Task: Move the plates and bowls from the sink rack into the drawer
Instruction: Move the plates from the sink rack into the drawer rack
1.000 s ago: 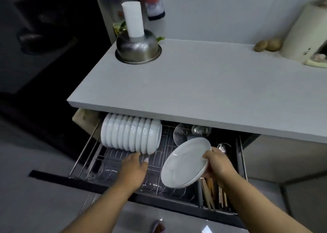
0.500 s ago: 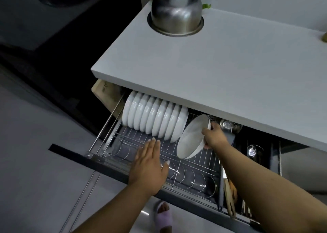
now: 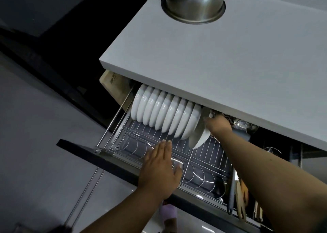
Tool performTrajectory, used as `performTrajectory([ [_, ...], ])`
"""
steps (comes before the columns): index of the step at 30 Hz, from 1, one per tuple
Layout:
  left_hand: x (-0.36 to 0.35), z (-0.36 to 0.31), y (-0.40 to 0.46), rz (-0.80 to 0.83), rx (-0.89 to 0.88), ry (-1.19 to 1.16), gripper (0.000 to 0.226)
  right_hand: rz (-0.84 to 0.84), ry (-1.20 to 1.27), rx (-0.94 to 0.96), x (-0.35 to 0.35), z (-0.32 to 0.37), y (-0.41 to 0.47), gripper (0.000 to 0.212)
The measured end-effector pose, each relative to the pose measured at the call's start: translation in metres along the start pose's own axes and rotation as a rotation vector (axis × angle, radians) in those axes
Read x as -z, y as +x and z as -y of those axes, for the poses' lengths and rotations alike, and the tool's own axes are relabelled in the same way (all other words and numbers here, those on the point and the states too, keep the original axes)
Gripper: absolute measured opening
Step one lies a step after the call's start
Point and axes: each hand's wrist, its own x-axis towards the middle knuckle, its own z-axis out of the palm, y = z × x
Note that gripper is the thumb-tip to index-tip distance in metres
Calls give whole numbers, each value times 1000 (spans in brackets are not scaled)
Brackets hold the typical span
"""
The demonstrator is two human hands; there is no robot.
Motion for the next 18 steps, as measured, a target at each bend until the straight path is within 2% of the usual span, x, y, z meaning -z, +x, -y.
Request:
performTrajectory([
  [14,-2,2,0,-9,4,-60,79,95,-242,114,-18,21,21,53],
  [18,-4,2,0,-20,0,-58,78,82,-226,133,-15,24,23,53],
])
